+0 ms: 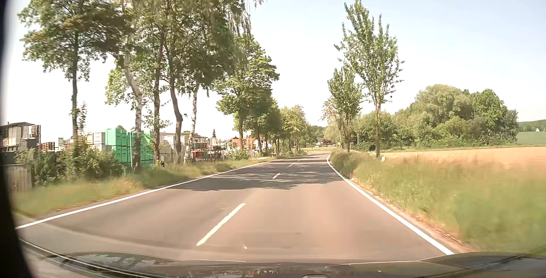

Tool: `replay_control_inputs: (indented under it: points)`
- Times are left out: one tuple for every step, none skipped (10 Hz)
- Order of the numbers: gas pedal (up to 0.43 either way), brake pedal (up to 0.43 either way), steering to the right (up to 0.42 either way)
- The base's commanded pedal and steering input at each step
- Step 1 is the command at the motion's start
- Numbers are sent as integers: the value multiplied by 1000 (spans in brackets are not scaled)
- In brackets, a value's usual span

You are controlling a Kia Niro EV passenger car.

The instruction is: Follow the waypoints while adhering to traffic rules and regulations

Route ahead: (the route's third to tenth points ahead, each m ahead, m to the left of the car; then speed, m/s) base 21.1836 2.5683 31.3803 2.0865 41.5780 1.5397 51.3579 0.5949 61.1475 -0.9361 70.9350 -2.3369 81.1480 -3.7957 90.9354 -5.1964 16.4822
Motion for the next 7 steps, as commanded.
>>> replay_control_inputs:
  points:
    - [47,0,11]
    - [47,0,11]
    - [47,0,10]
    - [47,0,10]
    - [47,0,11]
    - [59,0,10]
    - [59,0,10]
